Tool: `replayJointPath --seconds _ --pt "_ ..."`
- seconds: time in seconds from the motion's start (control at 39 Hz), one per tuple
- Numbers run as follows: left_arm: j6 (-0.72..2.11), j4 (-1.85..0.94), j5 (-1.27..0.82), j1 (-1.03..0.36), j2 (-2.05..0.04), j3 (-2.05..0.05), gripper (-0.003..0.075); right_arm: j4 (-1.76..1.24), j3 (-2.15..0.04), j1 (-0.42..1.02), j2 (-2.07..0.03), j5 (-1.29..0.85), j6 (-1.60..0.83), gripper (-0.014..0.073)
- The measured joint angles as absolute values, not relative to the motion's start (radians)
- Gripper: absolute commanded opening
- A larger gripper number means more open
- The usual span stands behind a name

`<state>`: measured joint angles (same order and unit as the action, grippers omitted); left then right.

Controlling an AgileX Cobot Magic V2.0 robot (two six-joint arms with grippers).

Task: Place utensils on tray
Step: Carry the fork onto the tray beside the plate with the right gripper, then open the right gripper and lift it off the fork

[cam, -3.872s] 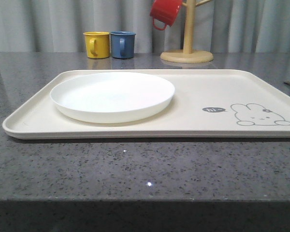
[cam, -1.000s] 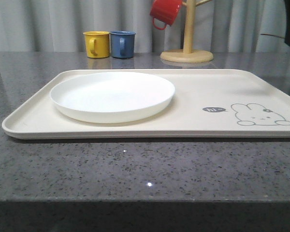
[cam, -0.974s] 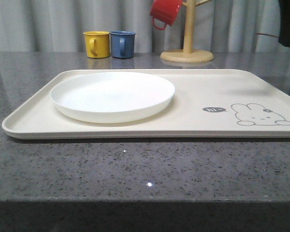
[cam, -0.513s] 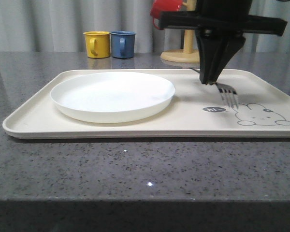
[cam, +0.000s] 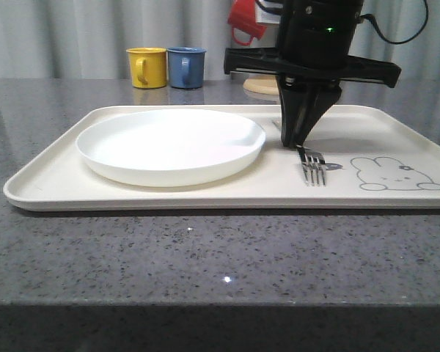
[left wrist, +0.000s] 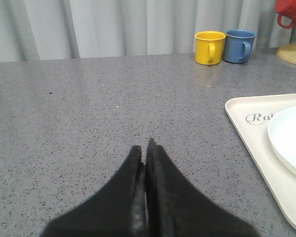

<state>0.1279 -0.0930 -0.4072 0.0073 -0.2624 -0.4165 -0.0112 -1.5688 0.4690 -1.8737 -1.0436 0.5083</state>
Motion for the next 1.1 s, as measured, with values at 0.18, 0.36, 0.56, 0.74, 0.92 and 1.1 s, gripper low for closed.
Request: replayJointPath --seconds 0.18,0.36,0.56,0.74,0.92,1.1 --pt "0.128 -0.093 -0.407 0.007 -0.262 -0.416 -0.0018 -0.007 -1.569 0.469 -1.874 -1.040 0.511 -0.0018" --pt "0.128 -0.093 -0.407 0.007 -0.262 -0.416 -0.0018 0.000 -1.569 0.469 -1.874 -1.040 0.515 0.0129" --pt "0.128 -0.093 -0.407 0.007 -0.262 -0.416 -0.0018 0.000 -1.569 0.469 -1.874 -1.031 0.516 0.0300" --pt "0.128 -0.093 -0.407 0.007 -0.262 -0.416 -0.0018 0.000 -1.582 0.469 -1.876 -1.033 0.516 0.0312" --pt "0.128 -0.093 -0.407 0.007 -0.262 -0.416 -0.0018 0.040 -1.692 0.469 -1.886 -1.146 0.518 0.0312" --pt "0.128 -0.093 -0.407 0.007 -0.262 -0.416 -0.0018 0.071 -1.857 0.458 -1.888 -1.223 0.484 0.0312"
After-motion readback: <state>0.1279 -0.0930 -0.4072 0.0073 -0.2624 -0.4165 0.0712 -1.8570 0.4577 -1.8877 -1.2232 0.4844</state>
